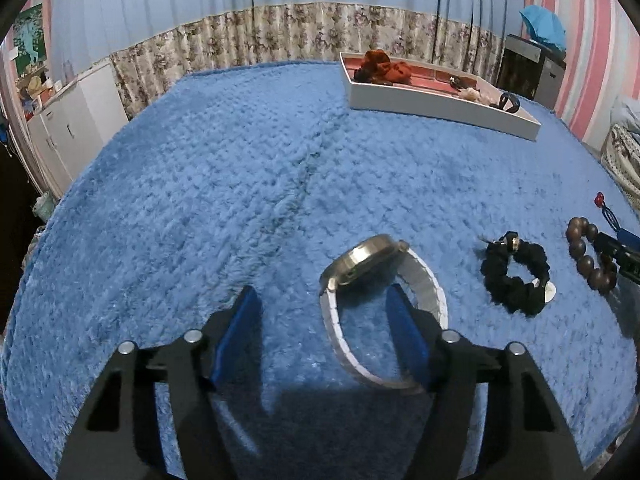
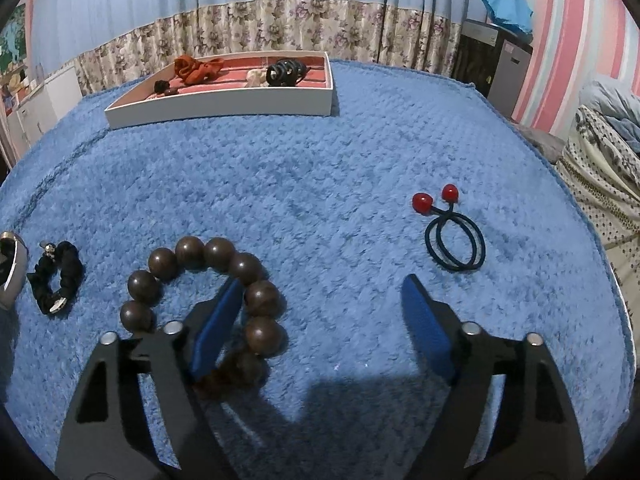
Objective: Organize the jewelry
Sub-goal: 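Grasp the silver watch with the left tool while the right tool grasps the wooden bead bracelet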
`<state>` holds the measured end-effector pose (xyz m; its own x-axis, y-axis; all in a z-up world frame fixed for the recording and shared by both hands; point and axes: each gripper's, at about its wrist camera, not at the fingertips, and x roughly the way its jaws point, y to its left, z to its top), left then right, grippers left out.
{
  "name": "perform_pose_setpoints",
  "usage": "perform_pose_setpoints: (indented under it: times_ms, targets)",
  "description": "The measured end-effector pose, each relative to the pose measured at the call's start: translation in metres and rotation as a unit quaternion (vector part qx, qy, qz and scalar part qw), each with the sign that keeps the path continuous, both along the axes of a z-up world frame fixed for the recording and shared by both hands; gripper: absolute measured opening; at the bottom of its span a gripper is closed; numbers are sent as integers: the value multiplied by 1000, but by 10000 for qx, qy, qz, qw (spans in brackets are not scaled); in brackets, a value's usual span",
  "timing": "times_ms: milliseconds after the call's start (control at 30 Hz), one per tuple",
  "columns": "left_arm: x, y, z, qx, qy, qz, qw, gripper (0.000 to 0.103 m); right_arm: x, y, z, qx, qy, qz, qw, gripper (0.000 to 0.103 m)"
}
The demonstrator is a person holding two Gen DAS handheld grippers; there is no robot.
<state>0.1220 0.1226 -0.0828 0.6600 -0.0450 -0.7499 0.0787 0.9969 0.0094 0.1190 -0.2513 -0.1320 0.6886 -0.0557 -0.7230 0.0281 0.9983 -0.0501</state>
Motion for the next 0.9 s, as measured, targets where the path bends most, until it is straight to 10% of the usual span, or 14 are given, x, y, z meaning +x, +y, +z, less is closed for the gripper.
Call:
perform_pose_setpoints:
  times_ms: [900]
  targets:
    - [4, -6, -2, -79, 72, -77, 9999, 26, 9, 8, -5, 372, 292, 324, 9984, 35]
